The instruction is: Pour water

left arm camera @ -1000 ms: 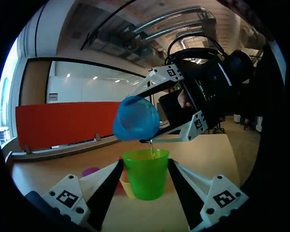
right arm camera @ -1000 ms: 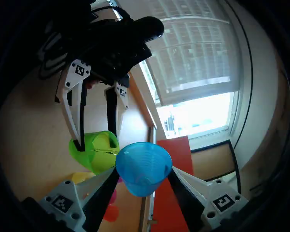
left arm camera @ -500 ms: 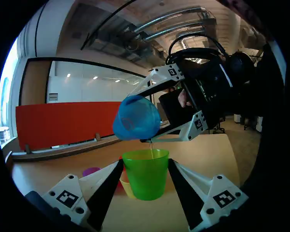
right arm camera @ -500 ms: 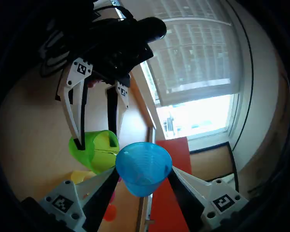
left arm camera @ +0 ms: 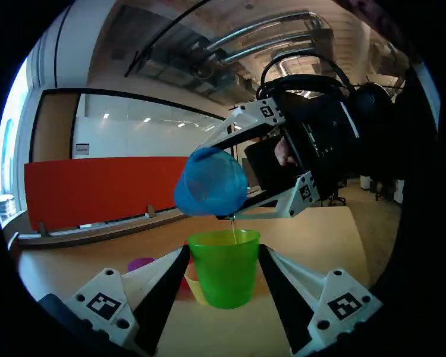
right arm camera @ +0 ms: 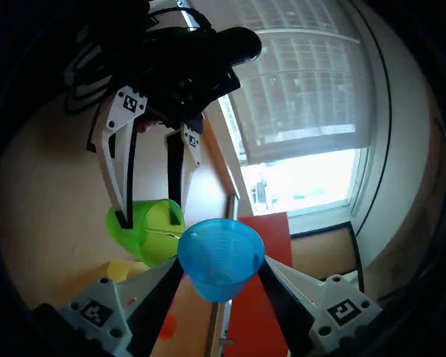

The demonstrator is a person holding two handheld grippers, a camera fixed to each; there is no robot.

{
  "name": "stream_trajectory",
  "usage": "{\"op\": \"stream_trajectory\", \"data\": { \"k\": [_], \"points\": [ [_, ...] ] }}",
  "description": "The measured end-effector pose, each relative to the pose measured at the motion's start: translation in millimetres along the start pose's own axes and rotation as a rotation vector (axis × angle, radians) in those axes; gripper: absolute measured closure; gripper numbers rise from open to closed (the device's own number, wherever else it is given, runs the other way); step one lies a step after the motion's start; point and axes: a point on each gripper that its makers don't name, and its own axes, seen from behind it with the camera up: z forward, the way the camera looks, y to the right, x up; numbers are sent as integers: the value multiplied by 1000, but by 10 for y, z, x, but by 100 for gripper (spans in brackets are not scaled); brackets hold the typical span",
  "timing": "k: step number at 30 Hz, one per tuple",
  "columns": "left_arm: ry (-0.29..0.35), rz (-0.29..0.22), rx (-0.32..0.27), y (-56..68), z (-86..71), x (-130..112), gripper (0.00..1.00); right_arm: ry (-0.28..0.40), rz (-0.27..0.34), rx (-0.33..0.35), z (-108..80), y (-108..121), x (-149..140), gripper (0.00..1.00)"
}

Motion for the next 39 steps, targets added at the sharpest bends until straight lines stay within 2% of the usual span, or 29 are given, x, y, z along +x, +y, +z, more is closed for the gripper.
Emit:
{"op": "stream_trajectory", "data": {
  "k": [39],
  "points": [
    [3,-4,-3,14,3,-2,16,1,-53,-7,-22,-5,77,11]
  ]
}}
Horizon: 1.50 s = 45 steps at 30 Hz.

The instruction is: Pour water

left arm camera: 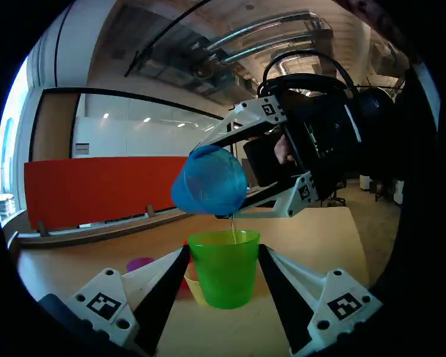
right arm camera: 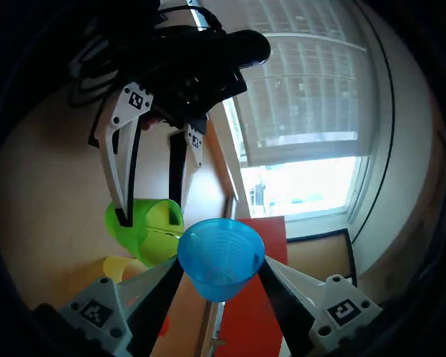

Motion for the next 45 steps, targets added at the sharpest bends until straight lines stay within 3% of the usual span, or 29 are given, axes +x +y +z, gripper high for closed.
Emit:
{"op": "stream_trajectory", "data": {
  "k": [45],
  "points": [
    [4,-9,2,-11,9,-8,16,-3,-63,-1,9,-44,43,11]
  ]
}}
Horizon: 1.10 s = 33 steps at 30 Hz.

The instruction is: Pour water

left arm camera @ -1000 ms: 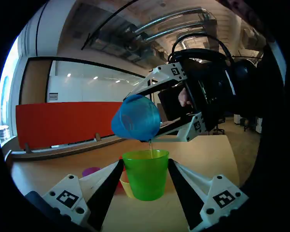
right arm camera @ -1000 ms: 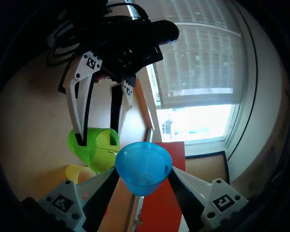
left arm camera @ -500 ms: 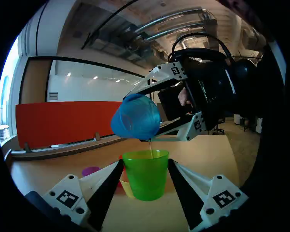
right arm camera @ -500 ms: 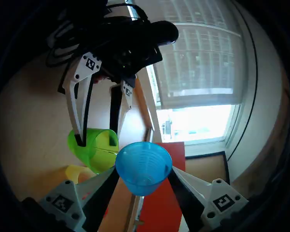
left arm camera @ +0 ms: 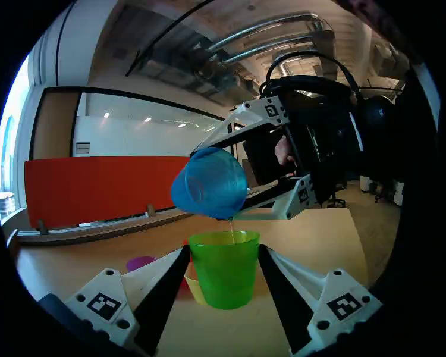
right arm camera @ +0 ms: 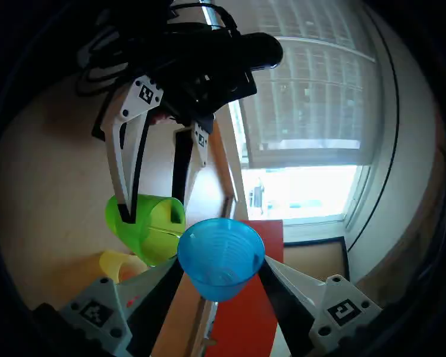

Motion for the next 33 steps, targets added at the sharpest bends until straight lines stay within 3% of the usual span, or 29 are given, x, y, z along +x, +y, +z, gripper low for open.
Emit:
{"op": "stream_trajectory", "data": {
  "k": [33],
  "points": [
    [3,-5,7,-30,-19,-16,17,-4,-56,5,93,57,-115,11]
  ]
}}
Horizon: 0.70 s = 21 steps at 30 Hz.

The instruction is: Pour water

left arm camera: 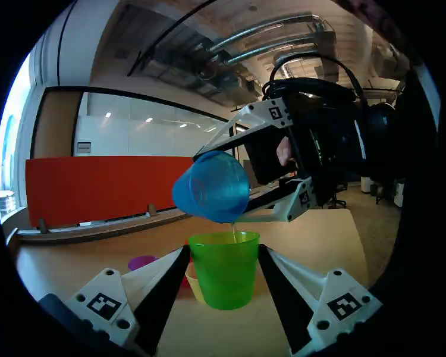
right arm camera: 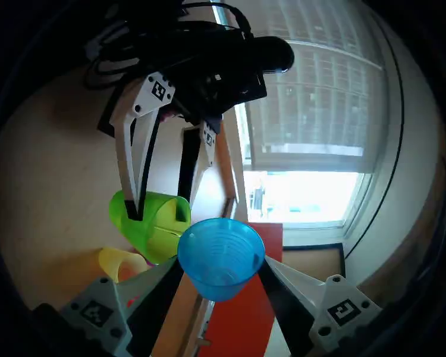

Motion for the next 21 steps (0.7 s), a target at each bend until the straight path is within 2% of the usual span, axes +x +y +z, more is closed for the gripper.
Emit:
{"op": "stream_trajectory", "data": {
  "k": [21],
  "points": [
    [-3,1,0,-3,9,-1,17,-9,-28,-14,92,102,-179,11]
  ]
}}
